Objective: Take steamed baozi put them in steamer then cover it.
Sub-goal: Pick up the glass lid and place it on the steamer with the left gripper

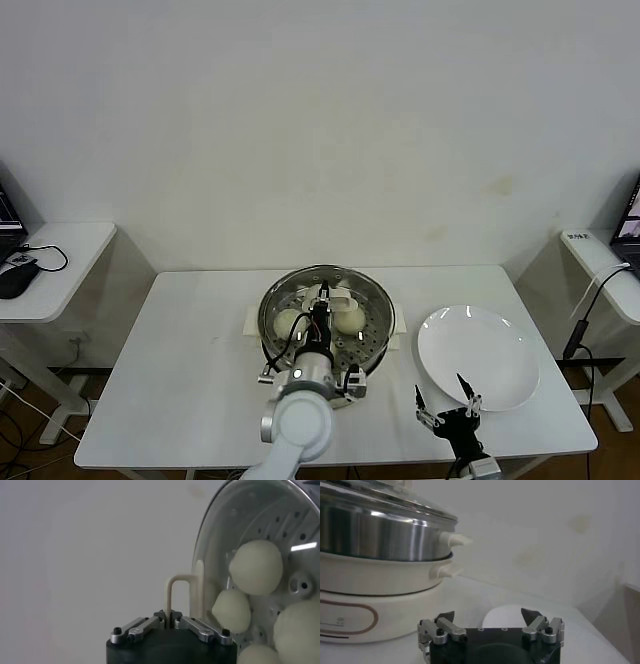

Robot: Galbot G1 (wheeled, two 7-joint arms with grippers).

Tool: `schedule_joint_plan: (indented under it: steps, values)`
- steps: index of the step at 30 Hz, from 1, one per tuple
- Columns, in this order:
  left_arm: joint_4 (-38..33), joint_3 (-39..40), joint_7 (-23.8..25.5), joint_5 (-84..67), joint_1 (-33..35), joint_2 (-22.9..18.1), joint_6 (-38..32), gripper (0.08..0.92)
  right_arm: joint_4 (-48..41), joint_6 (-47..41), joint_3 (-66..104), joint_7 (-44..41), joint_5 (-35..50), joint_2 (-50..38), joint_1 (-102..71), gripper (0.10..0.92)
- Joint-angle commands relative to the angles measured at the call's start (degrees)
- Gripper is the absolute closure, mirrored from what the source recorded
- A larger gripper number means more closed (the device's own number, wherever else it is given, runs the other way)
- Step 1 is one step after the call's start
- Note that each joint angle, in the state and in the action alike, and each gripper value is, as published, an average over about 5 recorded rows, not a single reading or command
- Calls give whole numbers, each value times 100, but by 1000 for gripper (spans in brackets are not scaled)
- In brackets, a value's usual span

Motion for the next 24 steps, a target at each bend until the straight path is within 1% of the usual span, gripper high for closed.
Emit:
schedule_joint_plan:
  steps: [1,15,21,24]
  values:
    - [60,-23,-17,14,-25,-24,-5,859,13,10,4,-7,-5,-6,-25,202]
    - [108,-101,-36,-46,-40,-12,-12,859,2,19,-13,-24,-24,-7,-35,203]
    - [103,-109,-117,-110,-28,-39,-28,859,3,25,-22,-30,-41,-6,-44,203]
    - [69,-102,-135,-128,-4,-47,-27,834,9,25,-26,-31,-44,-9,-50,203]
